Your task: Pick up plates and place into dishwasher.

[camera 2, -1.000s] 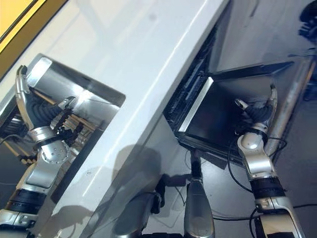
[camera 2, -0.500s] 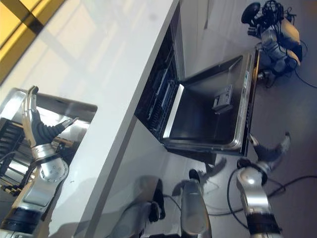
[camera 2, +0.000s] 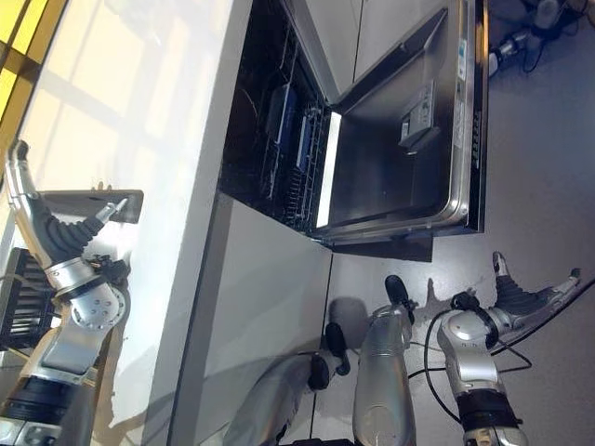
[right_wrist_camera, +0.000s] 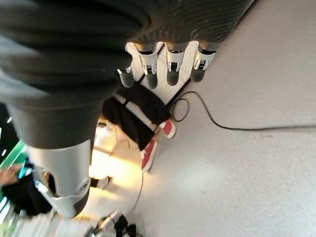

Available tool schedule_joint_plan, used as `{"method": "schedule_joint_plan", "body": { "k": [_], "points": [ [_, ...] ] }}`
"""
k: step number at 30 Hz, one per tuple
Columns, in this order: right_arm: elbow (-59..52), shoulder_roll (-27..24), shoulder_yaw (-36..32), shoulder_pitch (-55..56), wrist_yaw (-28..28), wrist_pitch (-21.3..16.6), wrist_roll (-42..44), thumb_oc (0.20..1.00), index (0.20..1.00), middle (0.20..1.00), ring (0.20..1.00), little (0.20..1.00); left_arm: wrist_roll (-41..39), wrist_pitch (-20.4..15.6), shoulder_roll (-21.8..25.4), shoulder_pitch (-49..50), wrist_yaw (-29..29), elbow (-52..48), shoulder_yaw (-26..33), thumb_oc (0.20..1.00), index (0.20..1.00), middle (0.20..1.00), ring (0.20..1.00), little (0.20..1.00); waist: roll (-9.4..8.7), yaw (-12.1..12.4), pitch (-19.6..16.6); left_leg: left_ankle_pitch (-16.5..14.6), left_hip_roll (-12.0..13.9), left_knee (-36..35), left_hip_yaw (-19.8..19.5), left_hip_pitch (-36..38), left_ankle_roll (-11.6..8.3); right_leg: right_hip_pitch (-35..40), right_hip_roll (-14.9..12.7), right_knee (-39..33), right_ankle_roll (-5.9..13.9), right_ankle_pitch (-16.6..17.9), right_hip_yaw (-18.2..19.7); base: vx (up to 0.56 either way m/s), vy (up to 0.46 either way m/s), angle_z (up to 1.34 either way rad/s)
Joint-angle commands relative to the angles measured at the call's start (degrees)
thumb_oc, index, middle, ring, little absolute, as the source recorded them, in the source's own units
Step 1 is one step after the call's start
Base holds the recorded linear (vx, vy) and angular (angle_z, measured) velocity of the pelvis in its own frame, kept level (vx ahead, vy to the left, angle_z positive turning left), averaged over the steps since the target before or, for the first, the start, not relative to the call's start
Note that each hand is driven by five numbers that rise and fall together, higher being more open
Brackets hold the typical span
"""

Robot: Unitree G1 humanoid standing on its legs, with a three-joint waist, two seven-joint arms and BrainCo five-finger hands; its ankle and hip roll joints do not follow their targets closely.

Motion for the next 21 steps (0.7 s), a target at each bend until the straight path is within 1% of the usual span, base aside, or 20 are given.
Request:
{"method": "schedule_joint_plan", "body": {
  "k": [1,2,3,5,6,8,9,10,11,12,14,18,21],
  "points": [
    [-2.69,-1.53,1.03,-3.77,9.45,-6.24,5.76,1.000,1.000,1.000,1.000,1.000,-1.10,-0.15,-7.24,-3.49,0.68,-1.59,-8.18,1.000,1.000,1.000,1.000,1.000,3.24,-2.45,4.67,-7.35,-1.61,12.22,0.71,-6.50,-1.56,0.71,-3.59,-0.50,-0.33,-0.76,2.51,-0.03,-0.008,0.19],
    [-1.58,-1.29,2.11,-5.61,14.25,-8.00,7.63,1.000,1.000,1.000,1.000,1.000,-1.44,-0.03,-6.85,-4.11,0.21,-1.89,-8.52,1.000,1.000,1.000,1.000,1.000,3.46,-1.98,4.67,-7.56,-1.83,12.95,0.71,-7.77,-1.55,-0.56,-3.67,0.16,-0.51,-0.96,2.32,-0.03,-0.032,0.17],
    [-0.77,-1.23,2.71,-6.80,16.56,-8.40,8.66,1.000,1.000,1.000,1.000,1.000,-1.62,0.12,-6.69,-4.56,-0.02,-1.92,-8.74,1.000,1.000,1.000,1.000,1.000,3.53,-1.74,4.67,-7.68,-1.90,13.41,0.71,-8.51,-1.57,-1.25,-3.69,0.58,-0.59,-1.09,2.22,-0.04,-0.064,-0.01],
    [1.55,-1.75,4.70,-11.60,24.52,-9.56,12.38,1.000,1.000,1.000,1.000,1.000,-2.12,0.81,-5.87,-6.31,-0.78,-1.95,-9.70,1.000,1.000,1.000,1.000,1.000,3.60,-0.82,4.67,-7.98,-2.20,14.95,0.59,-10.74,-1.72,-3.27,-3.64,2.02,-0.87,-1.42,1.72,-0.02,-0.076,-0.03],
    [2.10,-1.92,4.92,-12.45,26.16,-10.29,13.54,1.000,1.000,1.000,1.000,1.000,-2.26,1.01,-5.74,-6.68,-1.02,-1.92,-9.77,1.000,1.000,1.000,1.000,1.000,3.63,-0.67,4.67,-8.09,-2.23,15.32,0.59,-11.19,-1.74,-3.68,-3.60,2.33,-0.91,-1.51,1.66,-0.02,-0.074,0.10],
    [5.53,-2.48,5.08,-17.76,33.86,-12.98,18.53,1.000,1.000,1.000,1.000,1.000,-2.62,2.04,-4.85,-8.93,-1.25,-1.66,-10.78,1.000,1.000,1.000,1.000,1.000,3.67,0.12,4.67,-8.19,-2.09,16.25,0.51,-13.06,-1.91,-5.65,-3.64,3.61,-1.11,-1.85,0.98,-0.03,-0.090,-0.08],
    [6.30,-2.71,5.07,-18.69,36.03,-13.45,19.91,1.000,1.000,1.000,1.000,1.000,-2.71,2.25,-4.67,-9.43,-1.25,-1.56,-10.95,1.000,1.000,1.000,1.000,1.000,3.71,0.28,4.67,-8.24,-2.07,16.47,0.46,-13.46,-1.94,-6.08,-3.58,3.90,-1.15,-1.95,0.93,-0.02,-0.106,0.05],
    [7.66,-3.60,4.95,-21.06,41.11,-14.24,23.74,1.000,1.000,1.000,1.000,1.000,-3.01,2.69,-4.18,-10.47,-1.39,-1.36,-11.35,1.000,1.000,1.000,1.000,1.000,3.80,0.65,4.67,-8.23,-2.12,16.79,0.23,-14.15,-1.97,-6.88,-3.50,4.36,-1.24,-2.11,0.72,0.00,-0.077,0.30],
    [8.03,-3.89,4.90,-21.74,42.90,-14.79,25.00,1.000,1.000,1.000,1.000,1.000,-3.07,2.81,-4.08,-10.76,-1.47,-1.28,-11.42,1.000,1.000,1.000,1.000,1.000,3.85,0.77,4.67,-8.24,-2.12,16.92,0.16,-14.39,-1.98,-7.15,-3.48,4.51,-1.27,-2.14,0.66,-0.01,-0.111,0.39],
    [8.40,-4.58,4.64,-23.97,48.24,-15.67,29.08,1.000,1.000,1.000,1.000,1.000,-3.16,2.87,-3.57,-11.64,-1.80,-0.82,-11.69,1.000,1.000,1.000,1.000,1.000,3.94,1.13,4.67,-8.21,-2.30,17.24,-0.21,-15.24,-2.02,-8.26,-3.38,5.24,-1.42,-2.42,0.31,0.00,-0.087,0.30],
    [9.60,-6.33,4.70,-27.33,52.37,-16.33,30.29,1.000,1.000,1.000,1.000,1.000,-3.65,2.87,-2.82,-12.61,-2.15,-0.47,-11.86,1.000,1.000,1.000,1.000,1.000,4.17,1.45,4.67,-8.18,-2.38,17.84,-0.55,-16.40,-2.03,-9.66,-3.09,6.19,-1.54,-2.72,0.06,0.00,-0.085,0.17],
    [8.46,-8.30,5.24,-32.26,57.02,-19.06,30.18,1.000,1.000,1.000,1.000,1.000,-4.60,3.39,-1.61,-14.32,-3.18,-0.03,-11.63,1.000,1.000,1.000,1.000,1.000,4.44,1.82,4.67,-8.02,-2.38,18.07,-0.95,-17.79,-1.97,-11.30,-2.72,6.93,-1.68,-3.25,-0.53,0.00,-0.070,-0.02],
    [5.05,-8.70,5.78,-33.95,58.09,-21.07,29.45,1.000,1.000,1.000,1.000,1.000,-5.22,3.27,-0.90,-14.92,-3.46,0.71,-11.09,1.000,1.000,1.000,1.000,1.000,4.32,1.79,4.67,-7.81,-2.19,18.02,-1.12,-18.43,-1.89,-12.11,-2.17,7.49,-1.83,-3.63,-0.76,0.01,-0.059,0.19]
  ]
}}
